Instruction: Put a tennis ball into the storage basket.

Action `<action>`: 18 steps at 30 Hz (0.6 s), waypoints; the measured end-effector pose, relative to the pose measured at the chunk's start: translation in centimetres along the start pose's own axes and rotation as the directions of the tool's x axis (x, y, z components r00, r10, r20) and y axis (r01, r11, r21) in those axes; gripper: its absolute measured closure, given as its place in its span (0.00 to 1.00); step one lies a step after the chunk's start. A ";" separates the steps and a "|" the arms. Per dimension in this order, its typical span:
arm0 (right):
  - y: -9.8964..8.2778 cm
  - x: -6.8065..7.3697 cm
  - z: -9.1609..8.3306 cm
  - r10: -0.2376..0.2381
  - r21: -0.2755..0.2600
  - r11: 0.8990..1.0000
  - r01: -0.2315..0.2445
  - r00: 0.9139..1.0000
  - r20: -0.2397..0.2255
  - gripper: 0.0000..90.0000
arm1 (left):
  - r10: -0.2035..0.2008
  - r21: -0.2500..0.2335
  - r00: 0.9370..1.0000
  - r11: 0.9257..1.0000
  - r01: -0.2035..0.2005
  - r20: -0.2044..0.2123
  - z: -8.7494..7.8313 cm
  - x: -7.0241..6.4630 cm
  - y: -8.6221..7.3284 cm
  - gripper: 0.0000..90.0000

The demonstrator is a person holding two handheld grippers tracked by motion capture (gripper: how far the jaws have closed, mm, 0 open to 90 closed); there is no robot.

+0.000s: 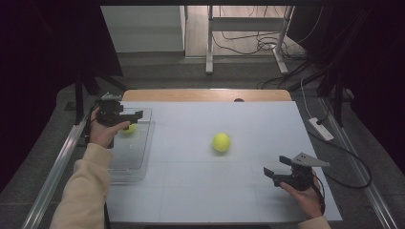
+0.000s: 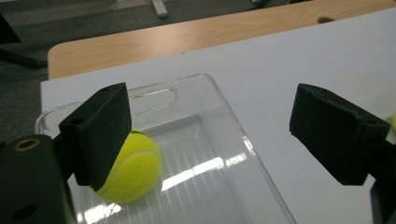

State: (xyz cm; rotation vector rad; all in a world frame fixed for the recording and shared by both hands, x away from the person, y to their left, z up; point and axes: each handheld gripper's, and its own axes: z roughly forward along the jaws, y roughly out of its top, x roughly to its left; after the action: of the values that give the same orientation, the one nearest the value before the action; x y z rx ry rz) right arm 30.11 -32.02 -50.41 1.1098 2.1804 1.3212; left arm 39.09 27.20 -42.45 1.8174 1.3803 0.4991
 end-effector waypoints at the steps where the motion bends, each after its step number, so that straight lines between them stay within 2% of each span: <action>1: -0.1 0.0 0.0 -0.002 0.000 1.000 0.002 1.000 0.002 0.16 | 0.006 -0.001 1.000 1.000 -0.006 0.002 -0.1 -0.2 0.0 0.15; 14: -0.1 0.0 -0.2 -0.002 0.001 1.000 0.002 1.000 -0.002 0.16 | 0.044 -0.036 0.998 0.998 -0.042 0.051 -0.7 -2.3 -0.9 0.15; 18: -0.1 0.1 0.0 -0.006 0.004 1.000 0.006 1.000 -0.003 0.16 | 0.040 -0.047 0.997 0.998 -0.037 0.067 -1.2 -2.6 -1.3 0.15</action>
State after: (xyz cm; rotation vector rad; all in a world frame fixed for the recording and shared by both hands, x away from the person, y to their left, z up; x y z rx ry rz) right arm 30.02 -32.01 -50.52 1.1022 2.1885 1.3172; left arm 36.59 25.34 -42.32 1.8104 1.2799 0.4814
